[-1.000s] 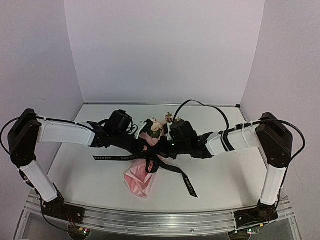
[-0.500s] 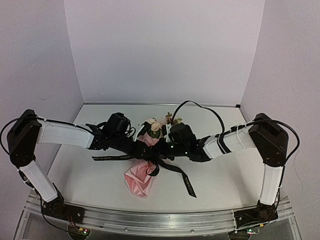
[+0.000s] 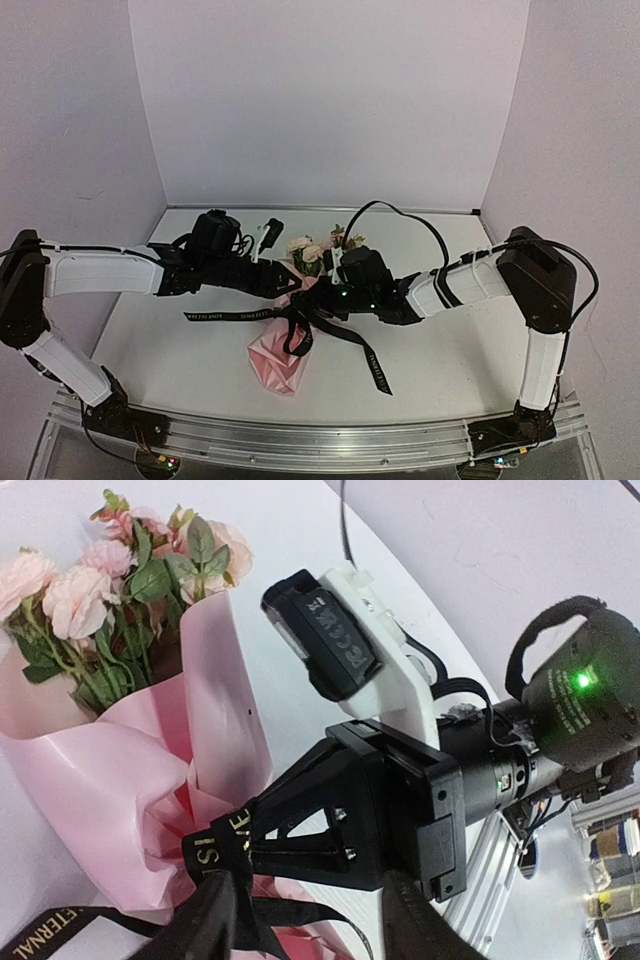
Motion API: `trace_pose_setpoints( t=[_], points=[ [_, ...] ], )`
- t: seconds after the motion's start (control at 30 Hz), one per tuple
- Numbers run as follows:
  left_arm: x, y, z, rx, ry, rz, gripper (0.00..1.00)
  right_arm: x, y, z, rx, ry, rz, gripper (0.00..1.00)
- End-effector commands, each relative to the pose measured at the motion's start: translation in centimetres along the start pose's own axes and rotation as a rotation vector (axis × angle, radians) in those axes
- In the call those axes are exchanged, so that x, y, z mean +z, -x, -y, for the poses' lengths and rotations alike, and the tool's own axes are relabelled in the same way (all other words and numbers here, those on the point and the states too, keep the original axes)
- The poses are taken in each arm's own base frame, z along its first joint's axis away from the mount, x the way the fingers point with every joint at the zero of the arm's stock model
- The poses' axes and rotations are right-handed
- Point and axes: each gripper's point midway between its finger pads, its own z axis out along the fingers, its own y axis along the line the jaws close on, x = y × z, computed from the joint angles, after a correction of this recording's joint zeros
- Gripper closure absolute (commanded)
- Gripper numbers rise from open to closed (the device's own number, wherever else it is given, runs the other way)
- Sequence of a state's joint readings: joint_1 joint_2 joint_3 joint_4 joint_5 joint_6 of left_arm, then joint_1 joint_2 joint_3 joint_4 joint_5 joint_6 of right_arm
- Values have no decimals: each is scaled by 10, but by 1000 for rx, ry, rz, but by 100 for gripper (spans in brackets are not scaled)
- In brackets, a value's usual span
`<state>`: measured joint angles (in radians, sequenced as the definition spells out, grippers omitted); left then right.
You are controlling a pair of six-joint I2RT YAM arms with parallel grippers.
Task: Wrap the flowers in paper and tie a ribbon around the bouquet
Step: Cross the half-tied ribbon over the folded bouquet.
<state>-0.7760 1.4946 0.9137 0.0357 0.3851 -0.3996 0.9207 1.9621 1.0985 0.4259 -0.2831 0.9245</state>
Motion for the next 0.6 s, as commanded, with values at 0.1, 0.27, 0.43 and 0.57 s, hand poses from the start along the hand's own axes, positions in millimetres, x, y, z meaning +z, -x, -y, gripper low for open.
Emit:
trace_pose_setpoints(
  t=[0.1,0.27,0.43,0.57],
  points=[
    [-3,6,-34,-127,130,14,68,2,1,-4,-23,28,6,99],
    [10,-10,-44,-194,109,-41,72,3,1,-5,-23,31,5,99],
    [19,-13,-44,-216,85,-68,73,2,1,-5,-25,32,6,100],
    [23,-18,-42,-225,66,-89,74,3,0,-6,-25,33,5,100]
  ],
)
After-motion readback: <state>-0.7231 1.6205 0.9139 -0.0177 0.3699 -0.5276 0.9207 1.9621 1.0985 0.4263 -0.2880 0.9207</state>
